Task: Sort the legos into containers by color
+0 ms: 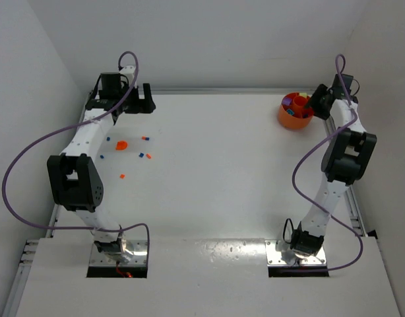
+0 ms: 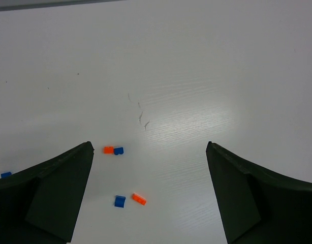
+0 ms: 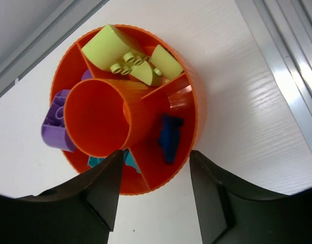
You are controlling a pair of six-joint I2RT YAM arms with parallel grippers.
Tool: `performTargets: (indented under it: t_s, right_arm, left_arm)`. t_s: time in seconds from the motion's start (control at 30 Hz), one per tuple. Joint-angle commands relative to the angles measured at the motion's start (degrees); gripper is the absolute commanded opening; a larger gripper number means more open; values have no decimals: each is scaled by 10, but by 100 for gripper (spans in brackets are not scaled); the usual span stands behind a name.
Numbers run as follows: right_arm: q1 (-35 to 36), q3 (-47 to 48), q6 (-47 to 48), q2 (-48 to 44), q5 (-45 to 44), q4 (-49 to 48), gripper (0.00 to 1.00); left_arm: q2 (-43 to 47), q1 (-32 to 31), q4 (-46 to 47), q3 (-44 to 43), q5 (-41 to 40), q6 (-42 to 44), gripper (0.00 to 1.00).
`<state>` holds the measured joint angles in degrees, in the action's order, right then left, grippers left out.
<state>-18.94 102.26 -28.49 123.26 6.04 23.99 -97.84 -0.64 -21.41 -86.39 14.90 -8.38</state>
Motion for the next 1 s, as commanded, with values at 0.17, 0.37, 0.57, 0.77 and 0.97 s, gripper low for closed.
performTargets:
  t_s: [0.17,0.37,0.57,0.77,0.97]
  right_arm:
    - [22,-38,81,-142,100,-31,78]
    - [62,-86,286,-224,121,32,92]
    - [51,-206,277,-294,106,-58,90]
    - [43,-257,295,-313,73,-36,86]
    - [60,-305,324,-350,134,-25,91]
  left_arm:
    - [-2,13,-7,-1,32,42,99]
    - [15,23,-51,24,58,89,85]
    - [32,35,-106,53,15,123,71]
    - [59,101,-132,68,-62,130,74]
    - [10,145,-151,48,-116,130,73]
